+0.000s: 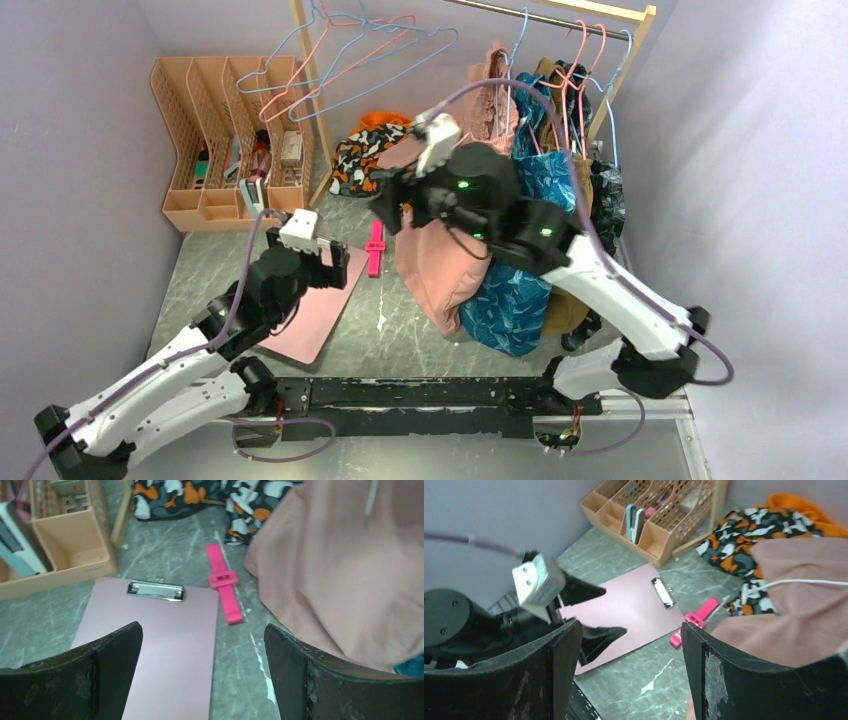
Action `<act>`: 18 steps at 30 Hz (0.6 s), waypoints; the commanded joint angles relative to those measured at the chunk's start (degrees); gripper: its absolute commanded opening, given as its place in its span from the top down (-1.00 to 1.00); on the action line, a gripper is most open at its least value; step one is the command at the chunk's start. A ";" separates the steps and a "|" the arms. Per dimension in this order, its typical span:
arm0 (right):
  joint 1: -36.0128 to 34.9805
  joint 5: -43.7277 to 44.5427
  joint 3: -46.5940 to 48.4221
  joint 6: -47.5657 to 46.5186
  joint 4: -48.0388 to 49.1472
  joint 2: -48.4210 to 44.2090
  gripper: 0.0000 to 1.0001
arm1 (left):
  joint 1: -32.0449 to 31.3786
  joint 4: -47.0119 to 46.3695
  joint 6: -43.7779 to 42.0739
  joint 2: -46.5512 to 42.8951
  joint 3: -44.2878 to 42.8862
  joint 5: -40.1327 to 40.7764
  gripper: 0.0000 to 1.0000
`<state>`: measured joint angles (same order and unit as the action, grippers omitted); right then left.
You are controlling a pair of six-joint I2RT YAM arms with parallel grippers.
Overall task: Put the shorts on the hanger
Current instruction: Reset both arms
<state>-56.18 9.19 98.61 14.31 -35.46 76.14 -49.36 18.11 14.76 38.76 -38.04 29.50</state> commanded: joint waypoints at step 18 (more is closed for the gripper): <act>-3.67 31.34 -36.14 4.82 28.51 -6.58 -0.82 | 40.84 1.00 7.87 1.10 0.73 -38.19 -0.89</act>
<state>-59.64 30.70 68.12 16.03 -15.25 77.84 -9.04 18.83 22.96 42.09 -38.02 -3.36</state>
